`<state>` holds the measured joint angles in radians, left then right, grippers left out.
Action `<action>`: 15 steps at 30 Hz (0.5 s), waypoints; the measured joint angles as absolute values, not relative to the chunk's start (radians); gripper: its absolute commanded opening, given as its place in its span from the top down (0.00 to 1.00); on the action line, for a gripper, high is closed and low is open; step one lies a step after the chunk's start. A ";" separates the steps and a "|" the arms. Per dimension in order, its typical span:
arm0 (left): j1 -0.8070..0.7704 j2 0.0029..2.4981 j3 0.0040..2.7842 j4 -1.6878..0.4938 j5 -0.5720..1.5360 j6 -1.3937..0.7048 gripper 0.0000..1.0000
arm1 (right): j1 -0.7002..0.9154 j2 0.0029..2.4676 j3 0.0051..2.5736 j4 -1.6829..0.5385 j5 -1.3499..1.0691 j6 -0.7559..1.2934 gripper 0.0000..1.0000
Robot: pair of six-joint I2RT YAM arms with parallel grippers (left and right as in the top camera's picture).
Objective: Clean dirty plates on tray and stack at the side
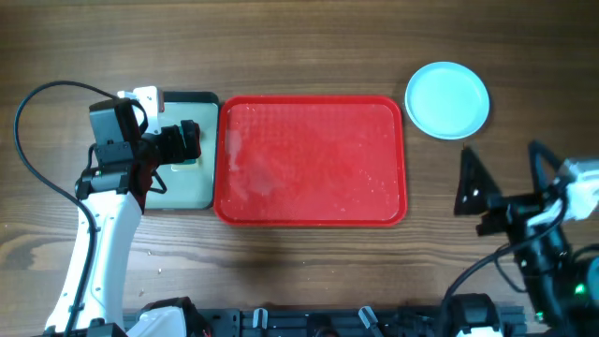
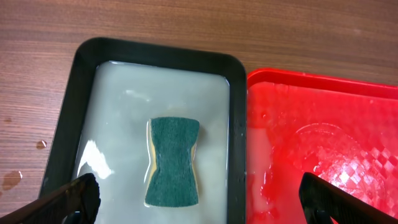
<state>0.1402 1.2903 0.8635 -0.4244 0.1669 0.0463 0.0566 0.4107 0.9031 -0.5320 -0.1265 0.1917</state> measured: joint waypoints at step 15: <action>0.140 1.290 0.863 -0.423 0.167 0.046 0.00 | 0.031 0.020 0.085 0.188 -0.110 0.325 0.00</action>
<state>0.1402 1.2903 0.8635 -0.4229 0.1669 0.0463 0.0307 0.0196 0.0853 0.1879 -0.1101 0.3248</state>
